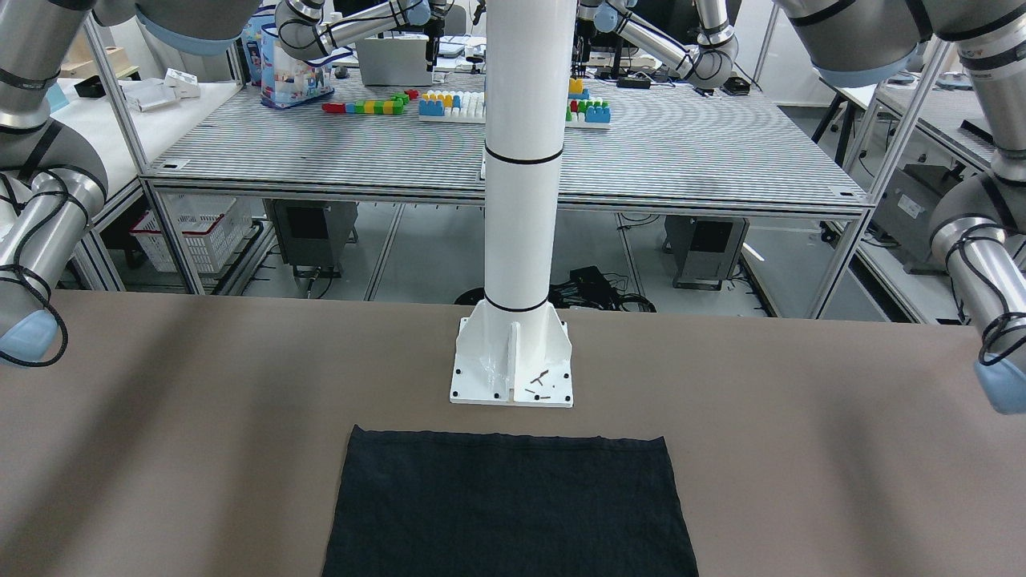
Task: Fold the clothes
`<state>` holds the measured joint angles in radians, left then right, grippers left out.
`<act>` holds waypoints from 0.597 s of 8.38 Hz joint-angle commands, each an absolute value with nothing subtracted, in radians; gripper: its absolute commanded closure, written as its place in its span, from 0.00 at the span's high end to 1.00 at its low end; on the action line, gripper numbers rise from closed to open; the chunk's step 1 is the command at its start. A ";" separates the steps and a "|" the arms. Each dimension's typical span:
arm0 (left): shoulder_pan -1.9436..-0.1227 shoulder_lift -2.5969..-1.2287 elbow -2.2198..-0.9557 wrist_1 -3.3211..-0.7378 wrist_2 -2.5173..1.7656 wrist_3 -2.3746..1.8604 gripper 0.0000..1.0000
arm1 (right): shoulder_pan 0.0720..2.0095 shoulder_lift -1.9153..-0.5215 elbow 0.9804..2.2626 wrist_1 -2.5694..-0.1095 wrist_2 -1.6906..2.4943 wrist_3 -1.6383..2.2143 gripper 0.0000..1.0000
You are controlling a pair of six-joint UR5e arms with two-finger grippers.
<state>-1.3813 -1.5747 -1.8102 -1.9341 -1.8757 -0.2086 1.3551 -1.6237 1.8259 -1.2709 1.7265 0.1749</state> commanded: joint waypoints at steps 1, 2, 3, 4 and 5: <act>-1.257 -1.733 -1.666 -1.940 -1.901 -0.193 1.00 | 1.171 -1.491 1.761 -1.272 1.720 0.218 0.93; -1.221 -1.793 -1.619 -1.956 -1.908 -0.198 1.00 | 1.132 -1.438 1.697 -1.270 1.720 0.339 0.93; -1.174 -1.848 -1.565 -1.959 -1.910 -0.209 1.00 | 1.082 -1.390 1.675 -1.272 1.718 0.407 0.93; -1.164 -1.923 -1.493 -1.960 -1.911 -0.237 1.00 | 1.051 -1.356 1.666 -1.273 1.721 0.432 0.94; -1.126 -1.971 -1.433 -1.973 -1.911 -0.285 1.00 | 1.026 -1.341 1.658 -1.272 1.721 0.492 0.94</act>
